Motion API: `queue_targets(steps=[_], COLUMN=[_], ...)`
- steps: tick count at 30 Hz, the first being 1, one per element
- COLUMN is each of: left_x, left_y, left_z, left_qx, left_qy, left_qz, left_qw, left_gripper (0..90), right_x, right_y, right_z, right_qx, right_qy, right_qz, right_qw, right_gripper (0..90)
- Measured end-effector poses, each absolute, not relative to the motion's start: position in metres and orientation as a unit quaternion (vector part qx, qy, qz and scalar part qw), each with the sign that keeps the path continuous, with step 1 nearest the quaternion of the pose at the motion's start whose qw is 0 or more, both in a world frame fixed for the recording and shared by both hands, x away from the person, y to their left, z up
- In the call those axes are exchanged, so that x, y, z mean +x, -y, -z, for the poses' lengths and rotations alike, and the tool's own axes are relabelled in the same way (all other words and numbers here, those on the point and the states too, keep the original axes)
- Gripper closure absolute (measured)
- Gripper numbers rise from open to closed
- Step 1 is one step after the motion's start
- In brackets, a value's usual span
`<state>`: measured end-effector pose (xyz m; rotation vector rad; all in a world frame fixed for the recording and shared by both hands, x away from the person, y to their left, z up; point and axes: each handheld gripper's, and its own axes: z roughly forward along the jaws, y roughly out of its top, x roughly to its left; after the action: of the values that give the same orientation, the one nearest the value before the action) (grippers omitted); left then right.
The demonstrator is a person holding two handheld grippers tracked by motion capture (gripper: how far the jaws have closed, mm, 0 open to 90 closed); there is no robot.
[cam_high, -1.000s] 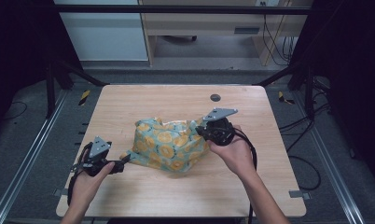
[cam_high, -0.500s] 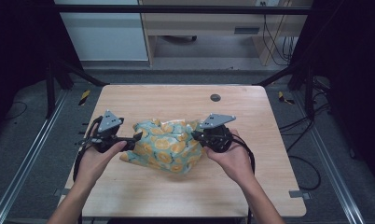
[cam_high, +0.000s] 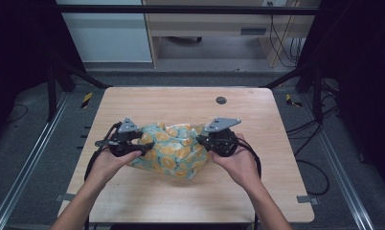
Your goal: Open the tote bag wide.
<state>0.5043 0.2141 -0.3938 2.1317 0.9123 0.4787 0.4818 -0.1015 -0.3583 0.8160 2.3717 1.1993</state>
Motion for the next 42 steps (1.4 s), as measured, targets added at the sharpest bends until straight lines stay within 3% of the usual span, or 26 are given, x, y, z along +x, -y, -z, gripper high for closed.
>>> queue_targets(steps=[2,4,7,15,26,42], left_x=[0.502,0.501,0.495,0.455,0.41,0.387], left_y=[-0.215,-0.216,-0.217,-0.228,-0.231,-0.228], left_z=[0.393,0.392,0.387,0.368,0.362,0.413], left_qx=[0.837,0.836,0.836,0.802,0.784,0.812], left_qy=[-0.348,-0.346,-0.335,-0.326,-0.3,-0.291], left_qz=[-0.183,-0.185,-0.191,-0.213,-0.228,-0.183], left_qw=[0.379,0.383,0.39,0.453,0.493,0.472], left_gripper=[69.8,82.1,89.0,89.7,89.8,89.8], right_x=[0.483,0.484,0.485,0.467,0.429,0.4], right_y=[0.102,0.103,0.105,0.117,0.124,0.129], right_z=[0.358,0.359,0.358,0.346,0.34,0.396], right_qx=[0.29,0.292,0.296,0.297,0.28,0.289], right_qy=[-0.839,-0.839,-0.837,-0.821,-0.81,-0.832], right_qz=[-0.424,-0.422,-0.423,-0.448,-0.469,-0.437], right_qw=[0.181,0.181,0.182,0.193,0.212,0.185], right_gripper=[89.0,89.0,89.0,88.9,88.0,88.5])
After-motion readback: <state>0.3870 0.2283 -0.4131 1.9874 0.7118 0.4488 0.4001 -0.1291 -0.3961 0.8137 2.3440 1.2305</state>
